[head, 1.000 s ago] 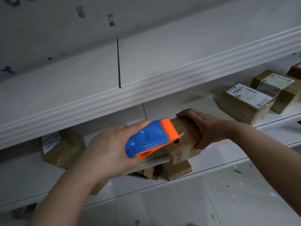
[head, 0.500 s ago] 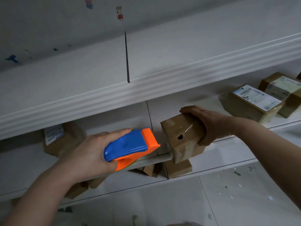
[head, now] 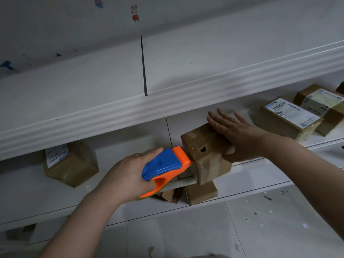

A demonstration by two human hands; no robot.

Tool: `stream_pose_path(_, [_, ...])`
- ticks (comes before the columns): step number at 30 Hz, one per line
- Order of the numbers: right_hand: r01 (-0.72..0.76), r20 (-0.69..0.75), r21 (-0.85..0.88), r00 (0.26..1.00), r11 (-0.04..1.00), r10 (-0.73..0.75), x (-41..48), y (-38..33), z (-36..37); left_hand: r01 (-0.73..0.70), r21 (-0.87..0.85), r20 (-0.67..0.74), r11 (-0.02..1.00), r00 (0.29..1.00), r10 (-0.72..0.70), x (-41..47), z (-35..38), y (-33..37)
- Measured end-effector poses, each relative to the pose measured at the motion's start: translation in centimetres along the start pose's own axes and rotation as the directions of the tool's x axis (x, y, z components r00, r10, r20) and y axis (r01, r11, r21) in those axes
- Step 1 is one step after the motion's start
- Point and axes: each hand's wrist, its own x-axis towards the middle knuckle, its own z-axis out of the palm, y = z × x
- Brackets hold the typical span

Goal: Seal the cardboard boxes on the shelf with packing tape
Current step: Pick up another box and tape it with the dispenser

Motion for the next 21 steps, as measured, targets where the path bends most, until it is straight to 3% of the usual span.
stream_pose_path(3, [0.055, 0.006, -0.032, 0.998, 0.998, -0.055, -0.9, -1.7, 0.7, -0.018, 0.028, 0.022, 0.999, 1.0, 0.017, 0.3, 0.2, 0.5])
stream_pose_path(13, [0.001, 0.02, -0.185, 1.0, 0.983, 0.002, -0.1, -4.5, -1.0, 0.012, -0.04, 0.027, 0.999, 1.0, -0.011, 0.6, 0.9, -0.2])
stream_pose_path(18, [0.097, 0.058, -0.127, 0.994, 0.987, -0.09, 3.8, -6.8, -1.0, -0.02, -0.082, 0.009, 0.996, 1.0, 0.021, -0.1, 0.9, -0.3])
stream_pose_path(21, [0.065, -0.048, 0.026, 0.997, 0.998, -0.064, 3.7, -5.4, -1.4, -0.044, -0.197, -0.051, 0.979, 0.998, 0.035, -1.0, 0.3, -0.9])
